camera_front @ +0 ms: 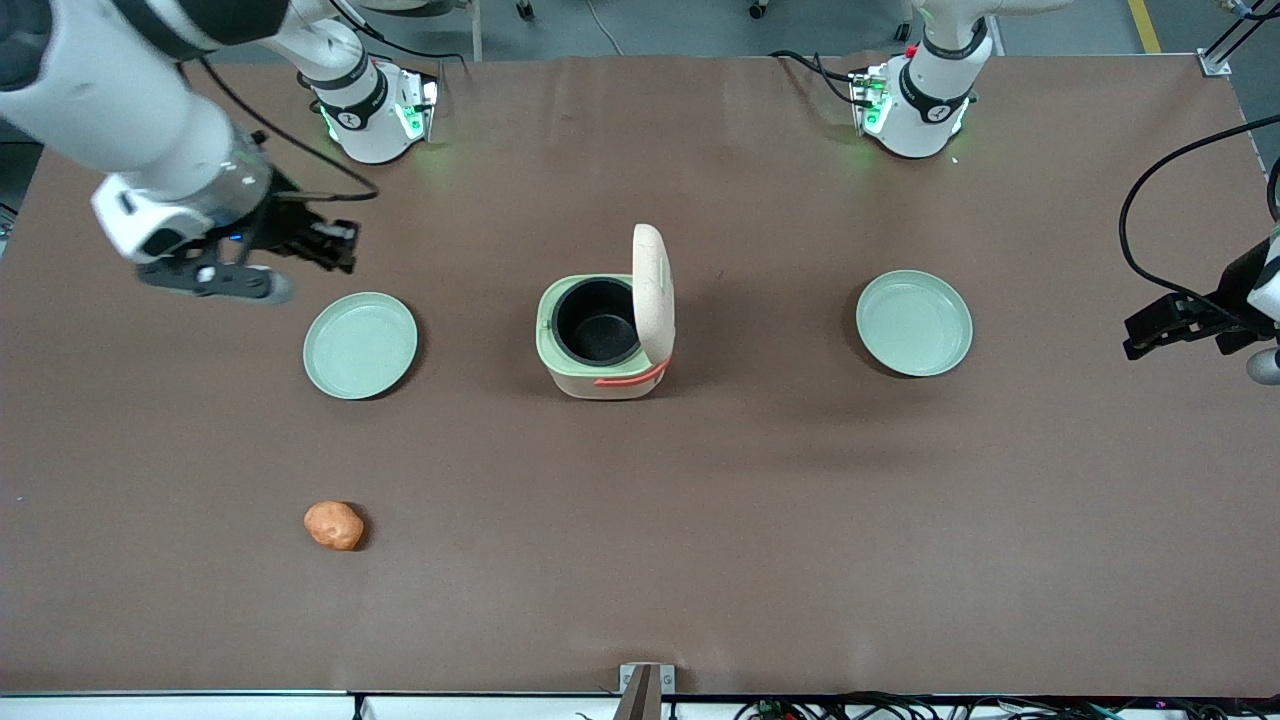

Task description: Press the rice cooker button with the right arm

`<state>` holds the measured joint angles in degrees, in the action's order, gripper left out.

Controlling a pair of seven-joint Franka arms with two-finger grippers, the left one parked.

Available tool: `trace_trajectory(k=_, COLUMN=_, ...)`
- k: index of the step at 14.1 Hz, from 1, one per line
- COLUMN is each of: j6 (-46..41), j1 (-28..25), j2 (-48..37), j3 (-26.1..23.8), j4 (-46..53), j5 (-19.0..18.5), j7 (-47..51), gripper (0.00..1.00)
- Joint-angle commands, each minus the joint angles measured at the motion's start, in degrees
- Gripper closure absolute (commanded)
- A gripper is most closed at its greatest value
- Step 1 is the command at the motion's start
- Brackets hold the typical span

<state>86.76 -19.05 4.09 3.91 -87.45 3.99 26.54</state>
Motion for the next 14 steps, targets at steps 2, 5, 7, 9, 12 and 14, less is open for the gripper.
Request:
trace_trajectory(k=2, j6=0.2, j1=6.5, j2=-1.5, j3=-1.1, j4=1.0, j5=-5.0, j7=-1.1, gripper=0.00)
trace_trajectory(k=5, j6=0.6, j1=12.8, j2=-1.5, j3=-1.2, j4=1.1, j5=-4.3, j7=-5.8, gripper=0.00)
trace_trajectory(k=7, j6=0.5, j1=15.6, j2=-2.2, j3=-1.0, j4=1.1, j5=-4.3, j7=-15.4, gripper=0.00)
trace_trajectory(k=9, j6=0.3, j1=18.6, j2=-4.2, j3=-1.1, j4=0.8, j5=-4.3, j7=-20.3, gripper=0.00)
trace_trajectory(k=12, j6=0.9, j1=22.0, j2=-5.3, j3=-1.2, j4=0.4, j5=-4.3, j7=-27.0, gripper=0.00)
trace_trajectory(k=14, j6=2.0, j1=22.5, j2=-5.5, j3=-1.2, j4=-0.3, j5=-4.3, j7=-29.4, gripper=0.00)
